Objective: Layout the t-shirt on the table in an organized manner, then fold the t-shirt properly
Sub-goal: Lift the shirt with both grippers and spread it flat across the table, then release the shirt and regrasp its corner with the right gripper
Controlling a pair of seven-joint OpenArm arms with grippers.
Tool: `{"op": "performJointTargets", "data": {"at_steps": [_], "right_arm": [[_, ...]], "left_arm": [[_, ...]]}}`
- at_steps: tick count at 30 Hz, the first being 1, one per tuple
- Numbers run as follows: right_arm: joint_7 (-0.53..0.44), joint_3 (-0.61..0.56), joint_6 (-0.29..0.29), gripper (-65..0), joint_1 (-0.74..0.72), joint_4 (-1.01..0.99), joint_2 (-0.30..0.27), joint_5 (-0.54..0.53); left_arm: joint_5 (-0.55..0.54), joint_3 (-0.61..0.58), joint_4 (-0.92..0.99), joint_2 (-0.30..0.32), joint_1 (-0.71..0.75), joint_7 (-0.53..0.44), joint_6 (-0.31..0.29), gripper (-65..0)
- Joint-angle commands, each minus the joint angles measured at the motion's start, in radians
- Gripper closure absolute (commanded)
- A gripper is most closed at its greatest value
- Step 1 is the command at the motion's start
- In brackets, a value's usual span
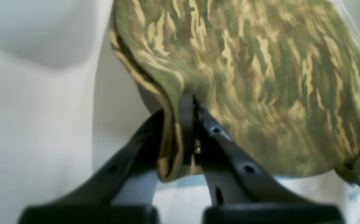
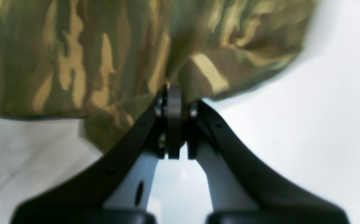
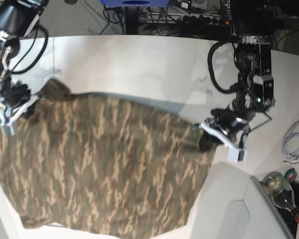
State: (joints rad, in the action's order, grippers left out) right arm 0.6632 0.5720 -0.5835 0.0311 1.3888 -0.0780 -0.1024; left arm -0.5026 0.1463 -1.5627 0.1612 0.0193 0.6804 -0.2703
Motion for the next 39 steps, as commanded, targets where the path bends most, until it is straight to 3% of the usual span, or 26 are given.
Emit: {"op": "performJointTargets", "data": {"at_steps": [1,6,13,20,23,25,29,30,32,33,36,39], "right_arm": [[-0.039,0.006,0.009,0.0,-0.007,0.004,-0.022,-0.007],[-0.047,0.006,0.009,0.0,0.072,-0.009,-0.016,-0.012],[-0.044,0.05,0.009,0.0,0.095,-0.001,-0.016,-0.012],[-0.043,0.056,0.009,-0.5,0.114,0.001,-0.015,-0.013],[-0.043,0.075,0.009,-2.1,0.119,0.014,0.017,-0.009],[-0.043,0.116,0.009,-9.3,0.123,0.037,0.039,-0.007],[-0.043,0.161,0.009,-33.0,0.132,0.106,0.056,-0.007],[-0.043,0.171,0.009,-36.8,0.142,0.129,0.057,-0.007],[-0.043,0.193,0.01,-38.3,0.146,0.182,0.071,-0.007],[-0.043,0.208,0.01,-38.3,0.148,0.205,0.073,-0.007],[-0.041,0.236,0.01,-38.3,0.149,0.263,0.074,-0.007],[-0.041,0.236,0.01,-38.3,0.151,0.298,0.074,-0.006]], "left_arm": [[-0.014,-0.001,0.005,0.013,0.006,-0.017,-0.007,0.0],[0.002,0.003,0.066,0.076,0.067,-0.017,-0.007,0.0],[0.172,-0.003,0.135,0.074,0.121,-0.187,-0.007,0.0],[0.186,-0.003,0.201,0.053,0.121,-0.201,-0.008,0.0],[0.187,-0.003,0.213,0.053,0.121,-0.201,-0.008,0.0],[0.187,-0.003,0.215,0.054,0.121,-0.199,-0.008,0.0],[0.187,-0.003,0.213,0.059,0.121,-0.193,-0.008,0.0],[0.187,-0.003,0.209,0.059,0.121,-0.193,-0.008,0.0],[0.186,0.005,0.203,0.057,0.14,-0.193,-0.008,0.0],[0.186,0.009,0.192,0.054,0.147,-0.193,-0.008,-2.0],[0.186,0.009,0.117,0.054,0.196,-0.199,-0.005,-24.2],[0.186,0.013,0.04,0.061,0.23,-0.193,-0.004,-39.3]]}}
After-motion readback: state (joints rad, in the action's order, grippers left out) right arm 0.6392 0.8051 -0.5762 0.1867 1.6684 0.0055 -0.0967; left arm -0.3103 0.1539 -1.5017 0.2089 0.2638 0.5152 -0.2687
